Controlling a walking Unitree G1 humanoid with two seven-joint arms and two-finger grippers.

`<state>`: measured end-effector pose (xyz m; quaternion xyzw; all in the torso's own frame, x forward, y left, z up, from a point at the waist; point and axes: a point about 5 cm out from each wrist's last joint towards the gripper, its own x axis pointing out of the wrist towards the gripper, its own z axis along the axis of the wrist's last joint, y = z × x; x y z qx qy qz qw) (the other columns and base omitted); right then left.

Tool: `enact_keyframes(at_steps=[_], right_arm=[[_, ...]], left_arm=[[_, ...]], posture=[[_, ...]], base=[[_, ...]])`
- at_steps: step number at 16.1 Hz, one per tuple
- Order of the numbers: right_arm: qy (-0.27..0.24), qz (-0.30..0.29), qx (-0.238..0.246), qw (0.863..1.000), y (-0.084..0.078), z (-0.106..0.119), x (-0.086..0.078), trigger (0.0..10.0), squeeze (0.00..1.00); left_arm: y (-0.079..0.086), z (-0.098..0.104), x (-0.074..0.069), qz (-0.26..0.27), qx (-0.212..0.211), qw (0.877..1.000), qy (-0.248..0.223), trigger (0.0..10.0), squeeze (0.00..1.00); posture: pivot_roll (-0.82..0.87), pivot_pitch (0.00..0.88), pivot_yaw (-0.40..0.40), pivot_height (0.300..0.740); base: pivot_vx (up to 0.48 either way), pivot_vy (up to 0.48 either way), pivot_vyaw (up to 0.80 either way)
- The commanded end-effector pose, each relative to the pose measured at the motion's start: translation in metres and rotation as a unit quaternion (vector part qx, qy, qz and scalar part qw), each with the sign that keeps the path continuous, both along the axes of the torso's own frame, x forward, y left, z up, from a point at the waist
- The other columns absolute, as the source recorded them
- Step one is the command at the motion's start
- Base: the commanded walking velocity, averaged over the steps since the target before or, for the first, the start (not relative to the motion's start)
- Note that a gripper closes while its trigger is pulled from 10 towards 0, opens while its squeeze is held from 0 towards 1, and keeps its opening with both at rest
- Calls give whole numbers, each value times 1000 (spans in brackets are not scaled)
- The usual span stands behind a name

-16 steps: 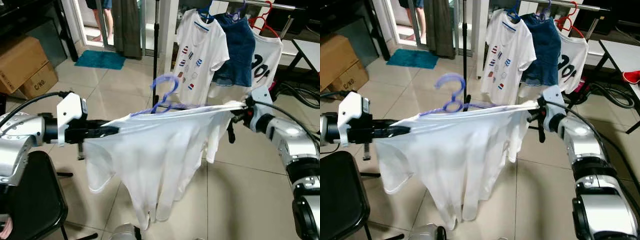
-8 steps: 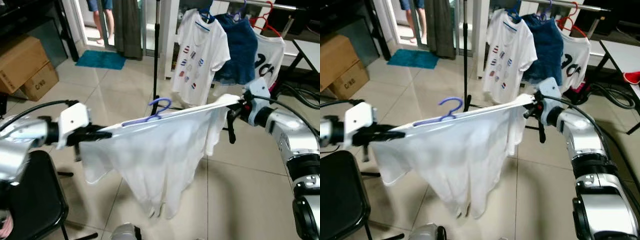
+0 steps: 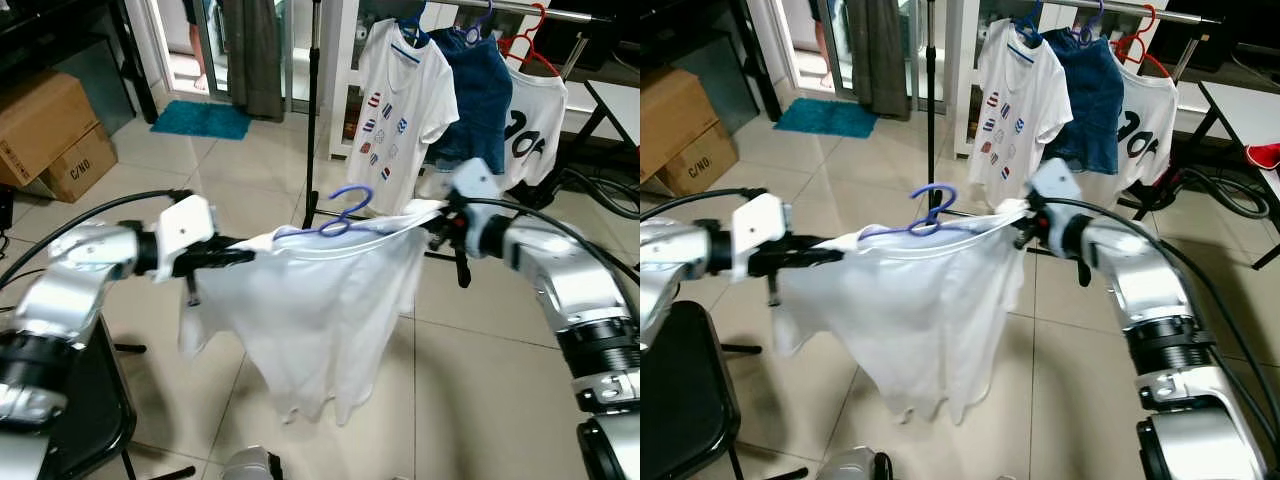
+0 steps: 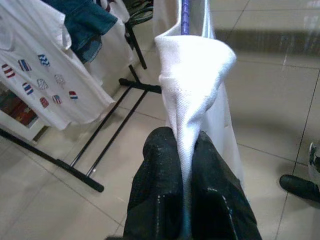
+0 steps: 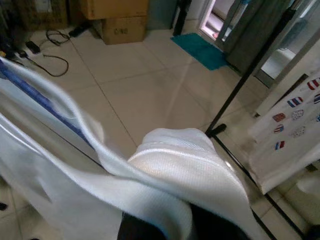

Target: Hang hanger

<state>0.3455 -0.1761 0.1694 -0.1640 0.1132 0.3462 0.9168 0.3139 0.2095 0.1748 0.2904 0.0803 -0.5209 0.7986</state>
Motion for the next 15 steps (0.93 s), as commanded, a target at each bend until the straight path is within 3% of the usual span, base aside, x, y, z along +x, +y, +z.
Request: enact_keyframes(at_steps=[1,5,7,12,13,14,15], right_arm=[[-5,-6,-16,1000,2,3,-1,0,0],[-12,1,-18,1000,21,12,-1,0,0],[-22,-13,-26,999,20,17,3,0,0],[-19,-12,-36,999,20,21,8,0,0],[-15,-8,-49,999,21,18,10,3294,0],[-11,2,-63,998,24,14,12,10000,0],[4,31,-52,998,31,13,12,10000,0]], left_arm=[[-6,4,3,-4,-5,1000,-13,0,0],[-19,-8,4,-24,10,1000,4,0,0],[-24,-16,-2,-50,19,998,29,0,0],[-25,-17,-5,-64,29,997,29,0,0],[-27,-15,-7,-76,26,996,25,0,0],[-29,-12,-9,-87,23,996,23,0,0],[-32,-11,-11,-97,17,995,22,0,0]], posture=[[10,0,-26,740],[10,0,-28,740],[9,0,-26,740],[9,0,-31,740],[10,0,-32,740],[10,0,-32,740],[9,0,-33,740]], base=[[0,0,0],[0,0,0],[0,0,0],[0,0,0],[0,0,0],[0,0,0],[0,0,0]])
